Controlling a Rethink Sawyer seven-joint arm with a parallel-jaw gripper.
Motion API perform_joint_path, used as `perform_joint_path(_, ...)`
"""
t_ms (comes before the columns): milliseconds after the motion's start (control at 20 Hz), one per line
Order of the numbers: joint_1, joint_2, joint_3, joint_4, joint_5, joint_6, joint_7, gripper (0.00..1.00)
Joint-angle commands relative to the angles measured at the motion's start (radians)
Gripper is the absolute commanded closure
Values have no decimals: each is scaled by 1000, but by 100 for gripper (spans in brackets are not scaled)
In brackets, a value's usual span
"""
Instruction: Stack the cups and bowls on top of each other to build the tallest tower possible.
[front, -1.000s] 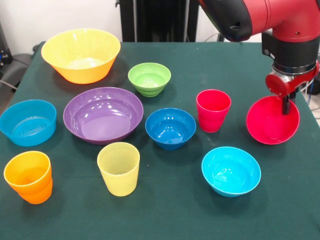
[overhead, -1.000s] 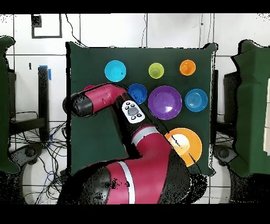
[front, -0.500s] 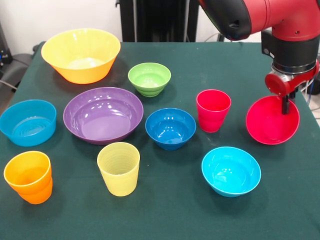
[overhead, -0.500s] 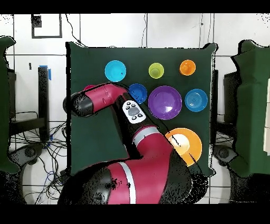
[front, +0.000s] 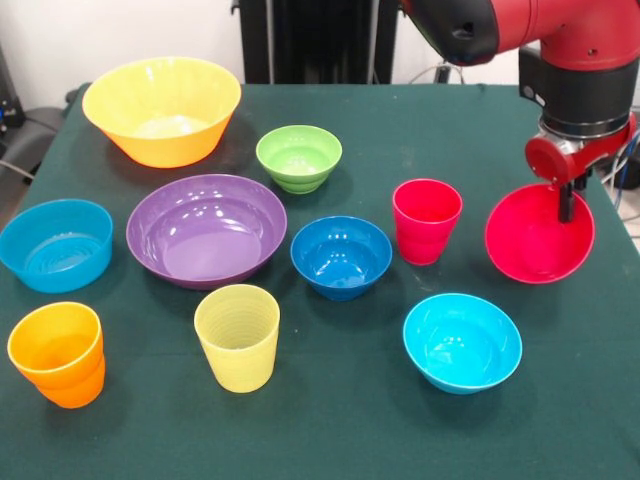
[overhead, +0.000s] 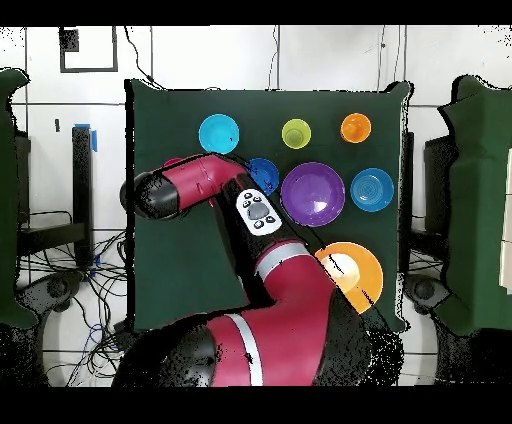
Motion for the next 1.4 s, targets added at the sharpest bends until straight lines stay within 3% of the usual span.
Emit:
perform_joint_path(50, -16, -53, 33, 68, -16, 114, -84, 100)
perform_joint_path(1400, -53, -88, 72, 70, 11, 215, -109, 100)
